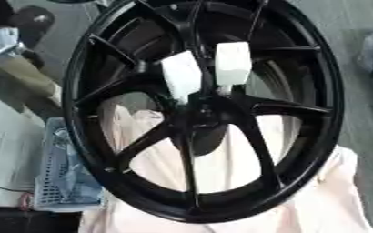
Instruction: Pull the pin out of the wheel hub.
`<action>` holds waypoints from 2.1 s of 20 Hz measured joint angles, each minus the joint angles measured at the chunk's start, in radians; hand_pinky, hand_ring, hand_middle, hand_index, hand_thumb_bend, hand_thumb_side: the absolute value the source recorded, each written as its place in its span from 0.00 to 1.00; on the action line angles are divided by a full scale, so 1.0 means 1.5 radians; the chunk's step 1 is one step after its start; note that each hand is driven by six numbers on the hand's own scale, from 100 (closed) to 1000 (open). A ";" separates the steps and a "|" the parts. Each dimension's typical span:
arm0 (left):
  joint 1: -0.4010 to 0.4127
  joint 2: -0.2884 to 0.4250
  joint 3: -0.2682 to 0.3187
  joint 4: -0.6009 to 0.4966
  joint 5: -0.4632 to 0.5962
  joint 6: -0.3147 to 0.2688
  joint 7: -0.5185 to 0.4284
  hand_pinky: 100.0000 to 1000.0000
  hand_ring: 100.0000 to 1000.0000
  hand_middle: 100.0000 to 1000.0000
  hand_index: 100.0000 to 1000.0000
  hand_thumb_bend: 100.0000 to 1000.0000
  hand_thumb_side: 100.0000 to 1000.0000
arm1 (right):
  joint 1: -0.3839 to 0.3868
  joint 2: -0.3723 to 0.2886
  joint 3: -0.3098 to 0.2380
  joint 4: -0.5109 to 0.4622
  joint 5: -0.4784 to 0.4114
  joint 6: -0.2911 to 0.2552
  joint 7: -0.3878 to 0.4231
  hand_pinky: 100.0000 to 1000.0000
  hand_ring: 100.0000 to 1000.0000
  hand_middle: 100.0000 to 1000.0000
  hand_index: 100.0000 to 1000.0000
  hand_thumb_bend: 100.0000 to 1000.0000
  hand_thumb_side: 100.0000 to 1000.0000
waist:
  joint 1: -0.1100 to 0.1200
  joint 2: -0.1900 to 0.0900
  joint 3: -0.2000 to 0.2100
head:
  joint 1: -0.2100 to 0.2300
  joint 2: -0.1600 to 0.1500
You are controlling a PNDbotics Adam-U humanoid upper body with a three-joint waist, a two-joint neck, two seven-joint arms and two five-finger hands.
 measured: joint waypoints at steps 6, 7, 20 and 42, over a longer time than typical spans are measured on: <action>-0.035 0.005 -0.036 -0.001 -0.002 0.002 -0.033 0.79 0.73 0.63 0.77 0.00 0.44 | -0.005 -0.003 0.005 0.000 -0.001 0.001 0.002 0.70 0.72 0.70 0.76 0.00 0.51 | 0.008 -0.002 -0.004 | 0.003 0.000; -0.047 0.005 -0.049 -0.002 -0.005 0.006 -0.042 0.79 0.73 0.63 0.77 0.00 0.43 | -0.005 -0.005 0.006 0.000 -0.001 0.001 0.003 0.70 0.72 0.70 0.76 0.00 0.51 | 0.009 -0.004 -0.003 | 0.003 0.000; -0.137 -0.053 -0.122 0.024 -0.024 0.043 -0.158 0.80 0.72 0.66 0.79 0.09 0.11 | -0.011 -0.006 0.008 0.000 -0.004 0.000 0.007 0.70 0.72 0.70 0.75 0.00 0.52 | 0.008 -0.004 -0.010 | 0.005 0.000; -0.171 -0.120 -0.160 0.134 -0.064 0.022 -0.181 0.83 0.76 0.75 0.82 0.21 0.02 | -0.033 0.001 0.015 0.000 -0.015 -0.006 0.013 0.70 0.72 0.69 0.75 0.00 0.54 | 0.020 0.010 -0.036 | 0.022 -0.001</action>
